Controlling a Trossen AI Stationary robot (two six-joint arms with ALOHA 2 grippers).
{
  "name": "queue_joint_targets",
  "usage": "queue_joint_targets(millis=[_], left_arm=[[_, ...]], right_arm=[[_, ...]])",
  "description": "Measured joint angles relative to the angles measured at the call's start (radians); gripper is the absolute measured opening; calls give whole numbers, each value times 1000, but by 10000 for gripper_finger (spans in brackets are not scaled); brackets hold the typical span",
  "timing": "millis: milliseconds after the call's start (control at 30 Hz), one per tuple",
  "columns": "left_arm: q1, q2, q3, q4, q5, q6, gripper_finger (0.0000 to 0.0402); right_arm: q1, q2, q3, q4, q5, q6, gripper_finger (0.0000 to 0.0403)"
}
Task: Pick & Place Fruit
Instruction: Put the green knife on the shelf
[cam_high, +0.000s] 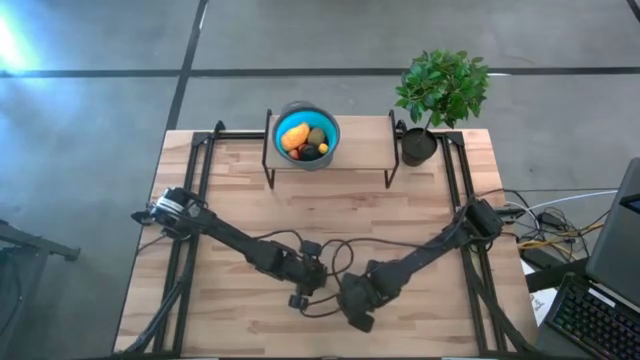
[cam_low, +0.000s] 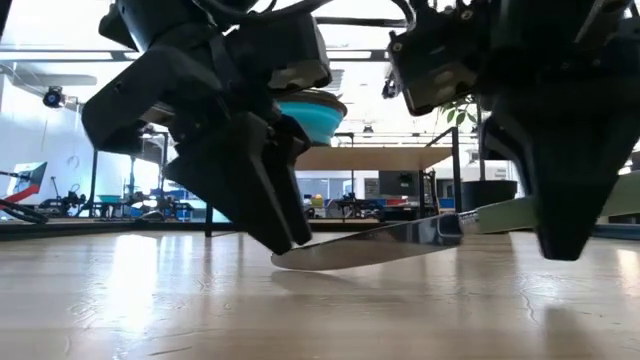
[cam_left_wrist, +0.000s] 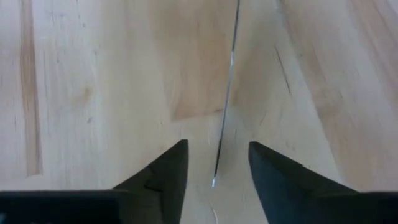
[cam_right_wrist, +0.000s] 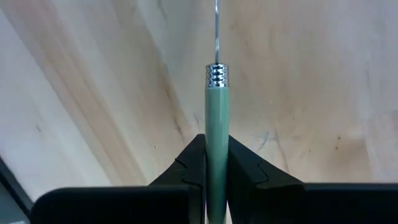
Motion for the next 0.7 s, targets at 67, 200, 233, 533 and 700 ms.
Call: queue_joint_targets(millis=[67,200,233,533,700], left_arm=[[0,-9,2,-37,0,-23,186],[1,-34,14,-129,-3,-37,198],[1,-44,15,-144,-4,-38,198],[1,-162,15,-209,-32,-36,190],[2,-238,15,-258,-61,-28,190]], right_arm=[[6,-4,-1,-3,0,0,24],[16,-20,-1,-6,0,0,24],[19,-25,-1,-7,1,0,24],[30,-101,-1,-75,44,-8,24],[33,-170,-16,-124,80,-17,24]])
